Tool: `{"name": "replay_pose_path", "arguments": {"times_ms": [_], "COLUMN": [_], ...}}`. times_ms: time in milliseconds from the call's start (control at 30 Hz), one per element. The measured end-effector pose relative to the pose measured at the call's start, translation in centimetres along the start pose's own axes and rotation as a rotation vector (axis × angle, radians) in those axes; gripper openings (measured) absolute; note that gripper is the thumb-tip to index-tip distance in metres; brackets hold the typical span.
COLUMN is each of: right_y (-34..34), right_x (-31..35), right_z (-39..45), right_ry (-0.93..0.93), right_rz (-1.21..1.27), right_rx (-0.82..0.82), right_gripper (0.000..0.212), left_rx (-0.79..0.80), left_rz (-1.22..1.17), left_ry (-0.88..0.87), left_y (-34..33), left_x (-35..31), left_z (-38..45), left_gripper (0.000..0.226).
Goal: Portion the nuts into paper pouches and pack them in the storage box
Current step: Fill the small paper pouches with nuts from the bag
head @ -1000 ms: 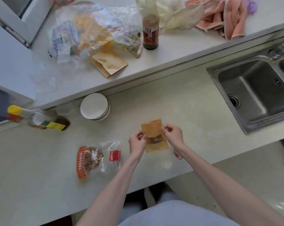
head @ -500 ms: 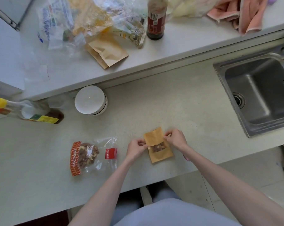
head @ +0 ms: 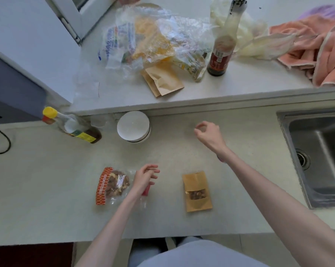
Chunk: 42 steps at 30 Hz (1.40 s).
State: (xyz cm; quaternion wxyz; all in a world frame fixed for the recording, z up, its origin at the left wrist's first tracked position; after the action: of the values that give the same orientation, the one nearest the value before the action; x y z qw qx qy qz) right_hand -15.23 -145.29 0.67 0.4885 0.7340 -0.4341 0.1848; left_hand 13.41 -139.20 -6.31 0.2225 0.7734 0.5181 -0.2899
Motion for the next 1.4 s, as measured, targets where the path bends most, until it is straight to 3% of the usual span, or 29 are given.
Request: {"name": "replay_pose_path", "arguments": {"times_ms": [200,433,667,900,1200,1400], "right_y": [1.7,-1.2,-2.2,-1.0,-1.6,2.3], "right_x": [12.1,15.0,15.4,15.9,17.7,19.1], "right_z": [5.5,9.1,10.7,10.6,10.3,9.8], "right_ry": [0.33,0.392,0.429,0.454,0.489,0.544], "right_rz": [-0.374,-0.776,-0.899,-0.956,-1.003,-0.874], "right_rx": [-0.096,0.013,-0.013,0.002,0.023,-0.146], "right_gripper": [0.042,0.049,0.024,0.034,0.013,0.019], "left_rx": [-0.067,-0.128,-0.17,-0.14,-0.121,-0.088], "left_rz": [-0.085,-0.144,-0.132,-0.037,0.021,0.034], "left_ry": [-0.029,-0.029,-0.015,-0.051,-0.075,-0.109], "left_y": [2.0,3.2,4.8,3.8,2.9,2.5], "left_x": [-0.4,-0.1,0.5,-1.7,-2.9,-4.6], "left_z": [-1.9,-3.6,-5.5,-5.7,-6.8,-6.8], "left_gripper": [0.023,0.027,0.038,0.031,0.034,0.035]}}
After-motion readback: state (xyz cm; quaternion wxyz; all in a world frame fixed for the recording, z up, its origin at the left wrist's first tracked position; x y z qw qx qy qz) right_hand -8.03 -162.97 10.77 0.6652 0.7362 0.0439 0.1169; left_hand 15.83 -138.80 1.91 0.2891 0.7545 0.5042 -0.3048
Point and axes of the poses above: each hand's wrist, its own z-axis towards the middle knuckle, its own y-axis out of the back of the hand, x = y × z, the point moved 6 cm from there along z, towards the middle knuckle, and after that the axes turned 12 degrees about x, right-handed, at the moved point
